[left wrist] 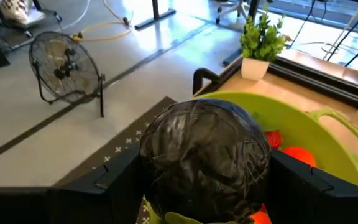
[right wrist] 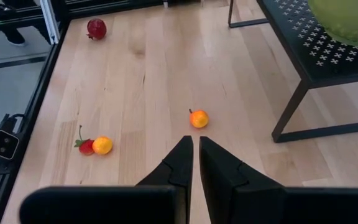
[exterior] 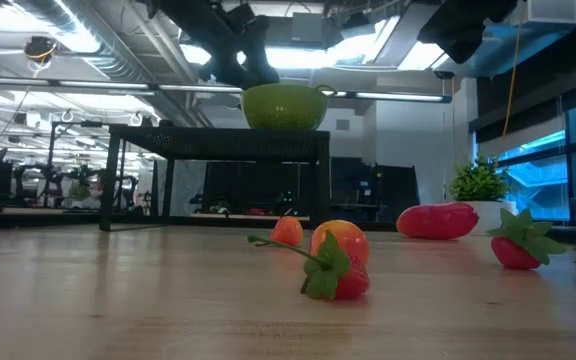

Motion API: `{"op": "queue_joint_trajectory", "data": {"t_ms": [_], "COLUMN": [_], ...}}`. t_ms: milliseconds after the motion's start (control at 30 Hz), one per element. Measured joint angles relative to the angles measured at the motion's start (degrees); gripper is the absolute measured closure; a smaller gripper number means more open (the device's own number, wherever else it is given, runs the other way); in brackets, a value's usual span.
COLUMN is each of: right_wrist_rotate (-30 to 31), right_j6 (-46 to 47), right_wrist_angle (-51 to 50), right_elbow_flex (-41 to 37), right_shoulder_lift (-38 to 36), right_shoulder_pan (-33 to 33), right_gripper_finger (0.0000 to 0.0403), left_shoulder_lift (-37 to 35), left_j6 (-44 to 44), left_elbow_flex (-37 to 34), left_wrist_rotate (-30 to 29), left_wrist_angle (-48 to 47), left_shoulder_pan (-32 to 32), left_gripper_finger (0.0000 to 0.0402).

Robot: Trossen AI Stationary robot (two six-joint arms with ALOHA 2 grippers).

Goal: Pick & Place Fruit
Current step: Put the plum into the green strainer bowl on the shelf

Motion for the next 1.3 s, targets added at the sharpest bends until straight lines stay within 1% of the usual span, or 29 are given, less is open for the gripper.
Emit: {"op": "queue_joint_trajectory", "data": {"t_ms": [67,133,433,533,1167,1300], "right_wrist_rotate": [0.0,0.0,0.0,0.0,0.0,0.0], "right_j6": [0.0,0.0,-0.1,-0.1,0.0,0.0], "right_wrist_angle": [0.0,0.0,0.0,0.0,0.0,0.0], "right_elbow_flex": [0.0,0.0,0.0,0.0,0.0,0.0], "right_shoulder_lift": [0.0,0.0,0.0,0.0,0.0,0.0], "right_shoulder_pan": [0.0,0.0,0.0,0.0,0.0,0.0], "right_gripper_finger": [0.0372,0.0372,0.0372,0.0372,0.0372,0.0372], "left_shoulder_lift": [0.9,1.9,4.1,4.1,4.1,4.1], "left_j6": [-0.8,-1.1,-1.1,0.5,2.1,0.3], "left_elbow_flex": [0.0,0.0,0.0,0.0,0.0,0.0], "left_wrist_rotate": [2.0,2.6,2.8,2.8,3.5,1.6], "left_wrist_angle": [0.0,0.0,0.4,0.4,0.3,-0.2], "left_shoulder_pan": [0.0,0.0,0.0,0.0,0.0,0.0], "left_gripper_finger": [0.0146,0.0146,0.0146,0.0143,0.0089,0.0076]}}
